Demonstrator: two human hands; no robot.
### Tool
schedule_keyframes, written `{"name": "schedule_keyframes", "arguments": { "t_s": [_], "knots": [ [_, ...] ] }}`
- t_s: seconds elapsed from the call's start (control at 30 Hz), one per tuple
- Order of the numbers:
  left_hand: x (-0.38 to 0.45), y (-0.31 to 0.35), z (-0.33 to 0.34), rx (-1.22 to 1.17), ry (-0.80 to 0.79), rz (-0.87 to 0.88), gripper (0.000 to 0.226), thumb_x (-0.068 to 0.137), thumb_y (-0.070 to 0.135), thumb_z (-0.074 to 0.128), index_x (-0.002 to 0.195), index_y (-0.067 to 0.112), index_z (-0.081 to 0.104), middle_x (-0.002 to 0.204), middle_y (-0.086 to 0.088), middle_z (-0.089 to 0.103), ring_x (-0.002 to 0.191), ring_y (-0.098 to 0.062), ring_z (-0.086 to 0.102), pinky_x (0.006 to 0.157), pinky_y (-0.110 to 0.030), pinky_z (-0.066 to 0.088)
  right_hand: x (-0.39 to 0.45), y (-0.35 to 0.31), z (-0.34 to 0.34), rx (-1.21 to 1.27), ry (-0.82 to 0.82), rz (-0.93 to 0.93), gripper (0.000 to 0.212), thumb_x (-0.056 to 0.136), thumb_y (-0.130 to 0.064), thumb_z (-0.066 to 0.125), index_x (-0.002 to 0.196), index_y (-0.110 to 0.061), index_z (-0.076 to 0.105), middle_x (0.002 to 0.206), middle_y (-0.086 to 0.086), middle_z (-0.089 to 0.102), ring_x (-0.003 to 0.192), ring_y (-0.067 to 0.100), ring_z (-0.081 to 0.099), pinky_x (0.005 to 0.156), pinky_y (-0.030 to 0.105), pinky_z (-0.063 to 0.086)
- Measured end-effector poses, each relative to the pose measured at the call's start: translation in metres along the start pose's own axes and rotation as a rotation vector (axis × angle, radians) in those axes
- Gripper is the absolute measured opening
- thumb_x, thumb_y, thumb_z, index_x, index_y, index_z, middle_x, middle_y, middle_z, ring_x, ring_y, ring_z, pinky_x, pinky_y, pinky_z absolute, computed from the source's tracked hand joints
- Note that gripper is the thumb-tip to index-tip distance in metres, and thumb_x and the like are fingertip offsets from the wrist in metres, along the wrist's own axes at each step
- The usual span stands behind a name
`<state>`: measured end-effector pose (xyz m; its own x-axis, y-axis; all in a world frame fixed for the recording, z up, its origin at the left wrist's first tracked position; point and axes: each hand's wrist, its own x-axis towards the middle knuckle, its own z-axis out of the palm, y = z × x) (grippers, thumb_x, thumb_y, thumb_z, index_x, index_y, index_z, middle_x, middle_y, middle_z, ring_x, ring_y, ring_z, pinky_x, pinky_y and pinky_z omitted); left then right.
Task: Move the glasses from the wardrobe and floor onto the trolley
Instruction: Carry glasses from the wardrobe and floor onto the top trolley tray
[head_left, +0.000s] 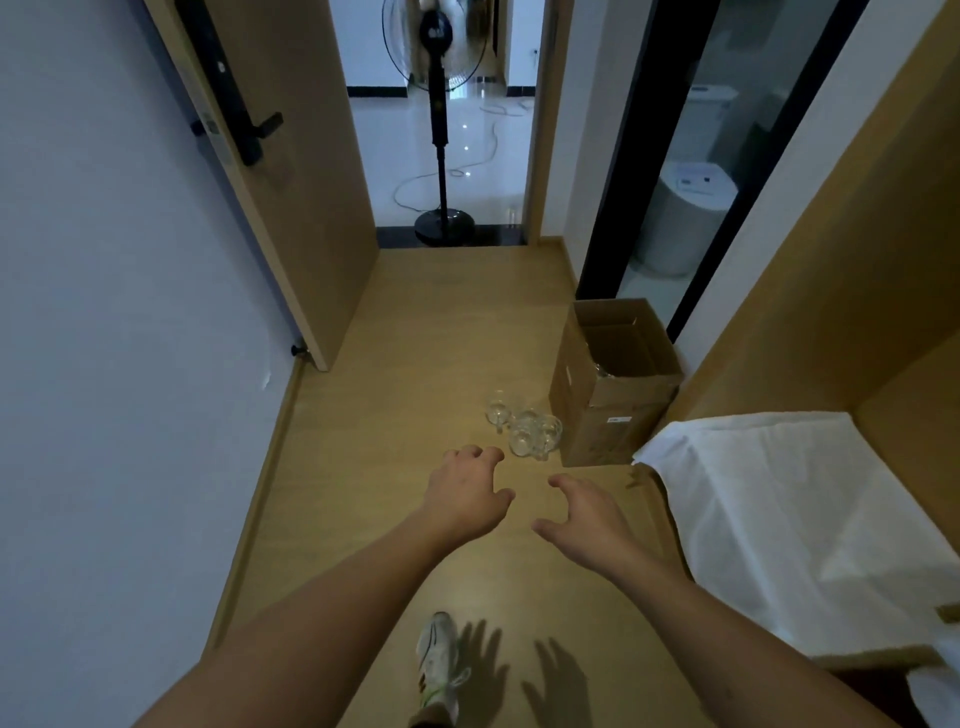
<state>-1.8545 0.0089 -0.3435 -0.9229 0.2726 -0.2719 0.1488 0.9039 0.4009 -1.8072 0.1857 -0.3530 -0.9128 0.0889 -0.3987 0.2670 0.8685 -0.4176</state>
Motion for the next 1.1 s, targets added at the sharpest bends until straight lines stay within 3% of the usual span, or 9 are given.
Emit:
{"name": "schedule_keyframes", "arguments": {
  "t_s": [0.27, 0.47, 0.8, 0.93, 1.1],
  "knots": [
    [0.095, -0.050, -0.027, -0.011, -0.135, 0.022, 0.058, 0.095, 0.047, 0.059, 0.146, 0.025, 0.044, 0.147, -0.005, 0.048, 0.137, -0.029, 0.038, 0.109, -0.043, 0.041, 0.085, -0.046, -0.001, 0.057, -0.034, 0.142, 0.072, 0.086, -0.056, 0.068, 0.148, -0.030, 0.043, 0.146, 0.000, 0.049, 0.132, 0.023, 0.048, 0.105, 0.038, 0.045],
    [0.151, -0.059, -0.027, -0.025, -0.208, 0.052, 0.057, 0.095, 0.046, 0.060, 0.145, 0.023, 0.046, 0.145, -0.005, 0.051, 0.135, -0.030, 0.040, 0.107, -0.041, 0.041, 0.122, -0.046, 0.004, 0.129, -0.064, 0.233, 0.069, 0.086, -0.052, 0.069, 0.146, -0.029, 0.045, 0.143, 0.002, 0.052, 0.130, 0.025, 0.050, 0.103, 0.034, 0.045],
    [0.242, -0.027, -0.006, -0.109, -0.273, -0.036, 0.056, 0.092, 0.045, 0.062, 0.143, 0.023, 0.049, 0.142, -0.005, 0.053, 0.131, -0.029, 0.046, 0.105, -0.038, 0.043, 0.203, 0.003, -0.019, 0.173, -0.104, 0.296, 0.068, 0.086, -0.051, 0.069, 0.144, -0.024, 0.047, 0.139, 0.005, 0.055, 0.128, 0.026, 0.051, 0.105, 0.036, 0.044],
    [0.277, -0.007, 0.010, -0.132, -0.298, -0.126, 0.056, 0.092, 0.047, 0.062, 0.142, 0.024, 0.050, 0.140, -0.005, 0.055, 0.129, -0.027, 0.049, 0.101, -0.033, 0.041, 0.247, 0.040, -0.034, 0.224, -0.137, 0.261, 0.068, 0.087, -0.047, 0.072, 0.144, -0.018, 0.050, 0.133, 0.009, 0.059, 0.124, 0.029, 0.056, 0.100, 0.033, 0.045],
    [0.326, 0.019, 0.036, -0.209, -0.337, -0.292, 0.052, 0.093, 0.048, 0.062, 0.138, 0.023, 0.053, 0.130, -0.009, 0.060, 0.115, -0.028, 0.059, 0.091, -0.030, 0.045, 0.301, 0.079, -0.046, 0.240, -0.239, 0.283, 0.062, 0.090, -0.041, 0.069, 0.144, -0.022, 0.047, 0.141, 0.007, 0.055, 0.131, 0.027, 0.052, 0.106, 0.034, 0.042]
  ]
}}
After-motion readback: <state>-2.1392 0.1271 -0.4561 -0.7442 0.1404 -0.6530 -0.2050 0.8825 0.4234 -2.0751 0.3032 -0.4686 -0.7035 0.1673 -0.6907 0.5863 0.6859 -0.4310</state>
